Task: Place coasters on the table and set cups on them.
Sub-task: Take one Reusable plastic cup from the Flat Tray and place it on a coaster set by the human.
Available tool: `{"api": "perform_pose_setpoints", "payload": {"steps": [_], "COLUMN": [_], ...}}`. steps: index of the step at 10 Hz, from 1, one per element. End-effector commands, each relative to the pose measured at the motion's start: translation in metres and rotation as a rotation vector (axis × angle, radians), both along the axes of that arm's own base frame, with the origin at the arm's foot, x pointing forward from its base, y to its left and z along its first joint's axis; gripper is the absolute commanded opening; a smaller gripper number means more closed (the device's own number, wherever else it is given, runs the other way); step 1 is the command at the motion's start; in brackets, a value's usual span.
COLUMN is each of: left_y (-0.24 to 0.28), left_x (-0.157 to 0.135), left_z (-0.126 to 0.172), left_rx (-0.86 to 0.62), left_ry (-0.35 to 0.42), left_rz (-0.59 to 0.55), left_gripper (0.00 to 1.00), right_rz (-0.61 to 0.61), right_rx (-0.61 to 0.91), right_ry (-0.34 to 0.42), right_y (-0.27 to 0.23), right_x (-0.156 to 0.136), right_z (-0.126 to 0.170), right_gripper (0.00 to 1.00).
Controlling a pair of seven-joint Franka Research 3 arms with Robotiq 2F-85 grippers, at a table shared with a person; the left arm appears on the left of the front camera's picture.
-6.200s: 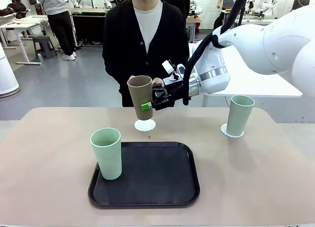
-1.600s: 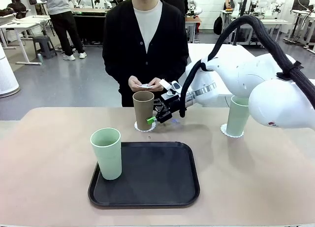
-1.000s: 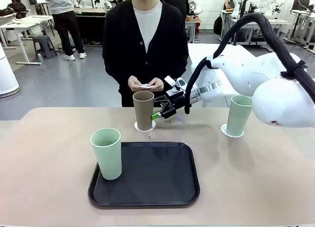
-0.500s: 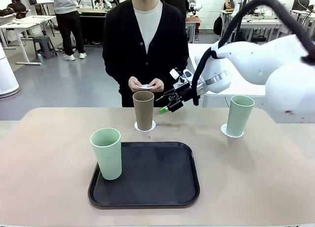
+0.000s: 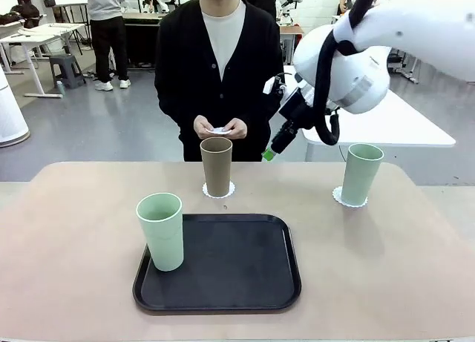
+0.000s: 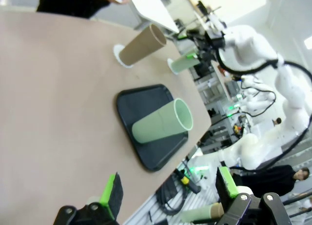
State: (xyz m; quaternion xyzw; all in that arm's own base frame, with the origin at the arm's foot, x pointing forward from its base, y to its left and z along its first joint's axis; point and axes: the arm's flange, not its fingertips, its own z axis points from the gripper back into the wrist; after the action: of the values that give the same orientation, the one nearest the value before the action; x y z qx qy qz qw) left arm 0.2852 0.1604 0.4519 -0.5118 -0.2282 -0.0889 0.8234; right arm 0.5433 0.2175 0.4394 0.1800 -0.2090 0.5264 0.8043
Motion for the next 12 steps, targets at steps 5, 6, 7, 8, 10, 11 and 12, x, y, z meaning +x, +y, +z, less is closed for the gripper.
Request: {"api": "perform_pose_setpoints", "payload": {"steps": [5, 6, 7, 8, 10, 11, 12], "left_y": [0.001, 0.001, 0.001, 0.001, 0.001, 0.001, 0.001], "left_x": [-0.001, -0.001, -0.001, -0.001, -0.001, -0.001, -0.001], "left_z": [0.0, 0.0, 0.0, 0.0, 0.0, 0.0, 0.0], "left_rx": [-0.005, -0.005, -0.005, -0.005, -0.005, -0.005, -0.005], "left_ry": [-0.013, -0.013, -0.013, -0.013, -0.013, -0.013, -0.013], "left_rz": [-0.004, -0.004, -0.004, -0.004, -0.004, -0.004, -0.004], "left_gripper": [1.0, 1.0, 1.0, 1.0, 1.0, 1.0, 1.0], "right_rz": [-0.372, -0.366, -0.366, -0.366, -0.366, -0.366, -0.366], "right_rx": [-0.238, -0.18, -0.18, -0.18, -0.18, -0.18, -0.18], "right_ry": [0.162, 0.142, 0.142, 0.142, 0.142, 0.142, 0.142], "right_y": [0.034, 0.022, 0.022, 0.022, 0.022, 0.022, 0.022], "right_x": [-0.093, -0.085, -0.085, -0.085, -0.085, -0.085, -0.085], "right_z": [0.065, 0.048, 0.048, 0.048, 0.048, 0.048, 0.048], "right_gripper": [1.0, 1.0, 1.0, 1.0, 1.0, 1.0, 1.0]}}
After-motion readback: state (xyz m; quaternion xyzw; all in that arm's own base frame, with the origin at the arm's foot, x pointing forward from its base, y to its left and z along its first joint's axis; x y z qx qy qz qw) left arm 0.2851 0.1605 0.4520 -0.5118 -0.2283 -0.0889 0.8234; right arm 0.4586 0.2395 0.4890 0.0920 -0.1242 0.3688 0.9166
